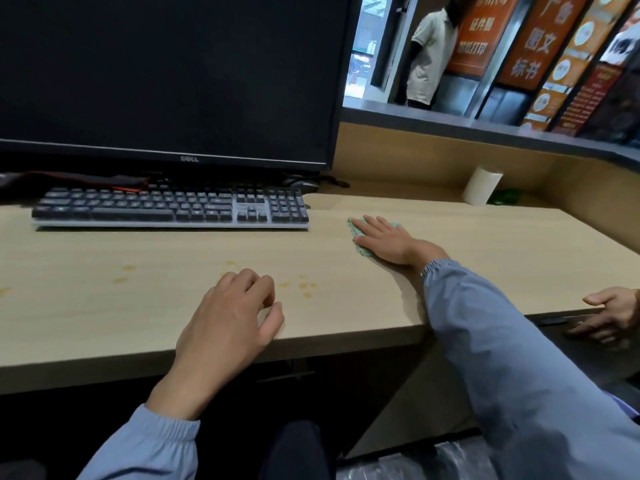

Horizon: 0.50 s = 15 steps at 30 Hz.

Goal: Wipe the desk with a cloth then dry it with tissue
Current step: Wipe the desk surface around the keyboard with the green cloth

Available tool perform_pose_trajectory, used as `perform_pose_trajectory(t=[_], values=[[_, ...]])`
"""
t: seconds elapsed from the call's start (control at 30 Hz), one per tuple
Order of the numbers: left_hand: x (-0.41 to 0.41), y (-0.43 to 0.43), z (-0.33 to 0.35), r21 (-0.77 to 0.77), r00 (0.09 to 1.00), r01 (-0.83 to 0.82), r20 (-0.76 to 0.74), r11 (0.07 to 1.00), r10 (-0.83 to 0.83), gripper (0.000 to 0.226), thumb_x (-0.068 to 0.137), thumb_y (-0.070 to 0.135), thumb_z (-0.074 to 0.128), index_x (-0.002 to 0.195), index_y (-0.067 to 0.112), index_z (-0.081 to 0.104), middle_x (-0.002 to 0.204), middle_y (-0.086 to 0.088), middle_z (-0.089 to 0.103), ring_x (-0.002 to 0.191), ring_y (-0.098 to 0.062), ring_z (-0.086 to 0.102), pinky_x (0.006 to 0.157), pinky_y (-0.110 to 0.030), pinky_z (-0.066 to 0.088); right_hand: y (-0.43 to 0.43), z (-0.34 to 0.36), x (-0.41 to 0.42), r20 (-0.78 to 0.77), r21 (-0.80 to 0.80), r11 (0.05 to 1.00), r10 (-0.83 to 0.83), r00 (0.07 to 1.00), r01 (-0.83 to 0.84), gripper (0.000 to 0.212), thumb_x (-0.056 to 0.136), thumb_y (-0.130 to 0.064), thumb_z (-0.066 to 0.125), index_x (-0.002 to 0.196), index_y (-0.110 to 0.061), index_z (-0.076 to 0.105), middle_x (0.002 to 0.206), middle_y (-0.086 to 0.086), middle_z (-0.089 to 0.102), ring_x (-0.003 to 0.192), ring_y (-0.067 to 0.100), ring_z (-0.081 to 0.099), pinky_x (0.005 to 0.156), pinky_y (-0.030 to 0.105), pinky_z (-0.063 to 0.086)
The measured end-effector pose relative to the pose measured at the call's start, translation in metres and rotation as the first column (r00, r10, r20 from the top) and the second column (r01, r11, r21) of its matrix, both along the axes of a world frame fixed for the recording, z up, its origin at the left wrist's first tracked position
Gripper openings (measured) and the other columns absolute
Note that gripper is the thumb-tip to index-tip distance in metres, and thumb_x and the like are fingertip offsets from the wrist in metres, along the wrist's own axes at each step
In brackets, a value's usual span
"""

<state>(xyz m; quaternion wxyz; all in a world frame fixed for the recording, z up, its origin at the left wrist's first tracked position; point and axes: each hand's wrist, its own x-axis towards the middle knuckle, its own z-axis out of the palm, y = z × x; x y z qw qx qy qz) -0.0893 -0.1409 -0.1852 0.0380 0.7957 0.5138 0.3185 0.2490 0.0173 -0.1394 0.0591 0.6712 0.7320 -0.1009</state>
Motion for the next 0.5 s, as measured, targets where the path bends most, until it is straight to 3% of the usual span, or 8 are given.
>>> perform_pose_trajectory(t=[0.2, 0.37, 0.5], values=[[-0.007, 0.005, 0.001, -0.091, 0.995, 0.067, 0.076, 0.994, -0.06, 0.019, 0.094, 0.043, 0.063, 0.084, 0.035, 0.048, 0.09, 0.018, 0.049, 0.093, -0.009, 0.046, 0.079, -0.033, 0.045, 0.052, 0.006, -0.001, 0.003, -0.034, 0.999, -0.015, 1.0, 0.015, 0.061, 0.105, -0.064, 0.019, 0.162, -0.047, 0.003, 0.173, -0.007, -0.003, 0.159, 0.019, -0.007, 0.125, 0.054, -0.003], [-0.009, 0.009, 0.002, -0.125, 0.992, 0.085, 0.108, 0.989, -0.072, 0.02, 0.094, 0.048, 0.062, 0.082, 0.037, 0.049, 0.088, 0.02, 0.05, 0.095, -0.001, 0.047, 0.076, -0.019, 0.037, 0.092, 0.008, -0.003, 0.035, -0.03, 0.999, -0.042, 0.999, 0.043, 0.062, 0.105, -0.063, 0.019, 0.162, -0.046, 0.003, 0.173, -0.004, -0.002, 0.159, 0.022, -0.005, 0.124, 0.057, 0.0], [-0.01, 0.011, 0.003, -0.144, 0.985, 0.091, 0.161, 0.985, -0.067, 0.019, 0.094, 0.045, 0.064, 0.082, 0.036, 0.052, 0.087, 0.019, 0.053, 0.095, -0.004, 0.05, 0.077, -0.02, 0.038, 0.115, 0.01, -0.011, 0.054, -0.047, 0.998, -0.049, 0.997, 0.051, 0.062, 0.107, -0.06, 0.017, 0.163, -0.04, 0.001, 0.174, -0.001, -0.003, 0.159, 0.026, -0.005, 0.124, 0.058, 0.0]])
